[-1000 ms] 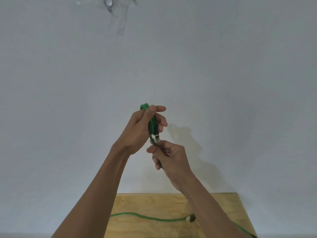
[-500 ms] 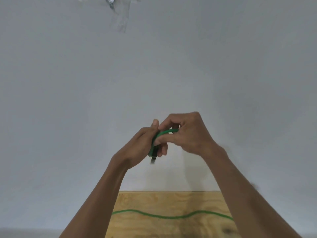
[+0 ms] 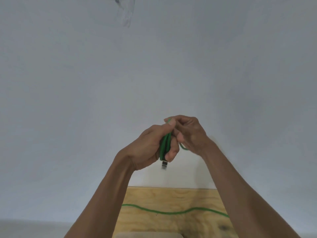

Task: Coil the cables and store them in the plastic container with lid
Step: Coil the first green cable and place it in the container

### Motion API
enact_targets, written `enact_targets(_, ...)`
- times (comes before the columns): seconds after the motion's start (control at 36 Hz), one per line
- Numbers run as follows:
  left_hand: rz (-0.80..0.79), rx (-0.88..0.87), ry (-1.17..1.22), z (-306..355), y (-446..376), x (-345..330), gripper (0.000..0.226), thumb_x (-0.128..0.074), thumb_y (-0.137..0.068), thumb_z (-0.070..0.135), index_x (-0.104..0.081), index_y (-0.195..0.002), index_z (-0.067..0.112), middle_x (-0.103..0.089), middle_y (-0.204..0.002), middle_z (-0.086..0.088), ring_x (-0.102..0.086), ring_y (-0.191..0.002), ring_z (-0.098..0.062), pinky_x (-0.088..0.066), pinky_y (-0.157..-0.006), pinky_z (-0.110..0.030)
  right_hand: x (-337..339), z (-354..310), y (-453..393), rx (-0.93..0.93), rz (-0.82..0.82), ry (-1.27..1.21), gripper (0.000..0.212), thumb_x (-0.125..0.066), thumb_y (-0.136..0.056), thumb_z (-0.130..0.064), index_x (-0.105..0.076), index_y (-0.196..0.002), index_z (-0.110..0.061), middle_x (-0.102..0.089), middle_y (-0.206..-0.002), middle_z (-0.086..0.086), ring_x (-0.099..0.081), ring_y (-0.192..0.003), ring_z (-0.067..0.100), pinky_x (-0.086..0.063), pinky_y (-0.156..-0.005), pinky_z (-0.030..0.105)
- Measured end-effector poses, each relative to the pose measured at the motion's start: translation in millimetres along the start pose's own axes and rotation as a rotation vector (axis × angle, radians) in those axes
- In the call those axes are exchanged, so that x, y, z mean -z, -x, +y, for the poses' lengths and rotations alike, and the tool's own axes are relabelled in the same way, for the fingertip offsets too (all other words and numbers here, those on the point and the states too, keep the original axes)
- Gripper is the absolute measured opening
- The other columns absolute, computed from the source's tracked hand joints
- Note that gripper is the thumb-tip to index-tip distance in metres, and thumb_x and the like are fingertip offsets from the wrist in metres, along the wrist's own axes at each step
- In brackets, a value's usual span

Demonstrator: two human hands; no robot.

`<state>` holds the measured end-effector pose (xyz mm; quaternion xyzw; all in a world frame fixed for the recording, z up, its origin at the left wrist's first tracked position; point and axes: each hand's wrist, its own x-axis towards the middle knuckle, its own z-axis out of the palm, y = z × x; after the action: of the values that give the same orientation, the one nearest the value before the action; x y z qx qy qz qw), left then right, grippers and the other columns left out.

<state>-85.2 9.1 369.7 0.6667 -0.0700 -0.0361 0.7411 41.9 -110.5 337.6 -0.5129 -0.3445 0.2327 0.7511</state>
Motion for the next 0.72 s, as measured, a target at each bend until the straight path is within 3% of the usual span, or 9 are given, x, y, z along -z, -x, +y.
enact_targets(0.11, 0.000, -0.076, 0.154, -4, -5, -3, 0.044, -0.040, -0.101, 0.035, -0.064, -0.084, 0.002, -0.052, -0.047, -0.009, -0.042, -0.044, -0.021, -0.038, -0.052, -0.032, -19, 17, 15, -0.091, 0.022, -0.102, 0.015, -0.066, -0.088, -0.012, -0.076, -0.077, -0.015, -0.071, -0.070, 0.003, -0.068, -0.069, 0.019, -0.057, -0.067, 0.030)
enact_targets(0.19, 0.113, -0.145, 0.212, -1, -11, -1, 0.047, -0.040, -0.103, 0.037, -0.067, -0.085, 0.003, -0.051, -0.048, -0.010, -0.044, -0.046, -0.023, -0.036, -0.053, -0.034, -34, 38, 30, -0.102, 0.123, -0.041, 0.046, -0.055, -0.096, 0.002, -0.073, -0.061, -0.022, -0.063, -0.058, -0.002, -0.055, -0.056, 0.016, -0.046, -0.055, 0.026)
enact_targets(0.28, 0.245, -0.200, 0.096, 3, -16, 7, 0.050, -0.038, -0.106, 0.042, -0.070, -0.095, 0.005, -0.056, -0.057, -0.012, -0.045, -0.055, -0.026, -0.031, -0.057, -0.039, -48, 52, 45, -0.094, 0.141, 0.016, 0.036, -0.051, -0.103, -0.008, -0.073, -0.076, -0.017, -0.063, -0.064, 0.002, -0.045, -0.053, 0.017, -0.040, -0.055, 0.028)
enact_targets(0.33, 0.314, -0.225, -0.023, 5, -17, 15, 0.051, -0.035, -0.107, 0.043, -0.069, -0.103, 0.005, -0.058, -0.062, -0.011, -0.049, -0.059, -0.024, -0.040, -0.059, -0.036, -57, 53, 53, -0.113, 0.165, 0.151, 0.023, -0.054, -0.103, -0.018, -0.074, -0.091, -0.013, -0.066, -0.067, -0.002, -0.045, -0.051, 0.014, -0.039, -0.052, 0.020)
enact_targets(0.42, 0.370, -0.210, -0.221, 6, -17, 28, 0.054, -0.032, -0.107, 0.044, -0.066, -0.113, 0.003, -0.062, -0.068, -0.008, -0.054, -0.065, -0.023, -0.048, -0.068, -0.035, -67, 53, 59, -0.087, 0.215, 0.208, 0.017, -0.059, -0.100, -0.016, -0.074, -0.108, -0.013, -0.071, -0.075, -0.004, -0.046, -0.052, 0.009, -0.041, -0.052, 0.016)
enact_targets(0.53, 0.373, -0.160, -0.294, 5, -13, 38, 0.056, -0.036, -0.104, 0.048, -0.066, -0.116, 0.002, -0.067, -0.076, -0.011, -0.055, -0.067, -0.023, -0.049, -0.074, -0.040, -64, 43, 62, -0.038, 0.181, 0.568, 0.015, -0.064, -0.096, -0.020, -0.076, -0.104, -0.016, -0.073, -0.074, -0.007, -0.052, -0.050, 0.002, -0.043, -0.056, 0.016)
enact_targets(0.58, 0.382, -0.144, -0.350, 4, -10, 40, 0.055, -0.037, -0.103, 0.049, -0.067, -0.114, 0.004, -0.069, -0.078, -0.011, -0.057, -0.068, -0.022, -0.049, -0.072, -0.037, -58, 30, 62, -0.028, 0.107, 0.748, 0.015, -0.062, -0.095, -0.020, -0.076, -0.101, -0.017, -0.067, -0.065, -0.008, -0.048, -0.047, 0.004, -0.039, -0.054, 0.017)
enact_targets(0.64, 0.392, -0.117, -0.437, 3, -8, 39, 0.051, -0.038, -0.105, 0.046, -0.068, -0.112, 0.006, -0.071, -0.079, -0.012, -0.059, -0.069, -0.022, -0.050, -0.070, -0.034, -54, 12, 60, 0.000, 0.048, 0.924, 0.017, -0.062, -0.095, -0.025, -0.074, -0.107, -0.024, -0.064, -0.064, -0.017, -0.052, -0.050, 0.003, -0.045, -0.060, 0.020)
enact_targets(0.72, 0.377, -0.087, -0.484, -2, -5, 37, 0.051, -0.040, -0.104, 0.049, -0.072, -0.097, 0.010, -0.072, -0.083, -0.018, -0.062, -0.070, -0.029, -0.053, -0.073, -0.040, -49, -21, 52, 0.102, -0.015, 1.239, 0.020, -0.063, -0.094, -0.036, -0.072, -0.111, -0.035, -0.075, -0.092, -0.014, -0.064, -0.075, 0.010, -0.054, -0.077, 0.034)
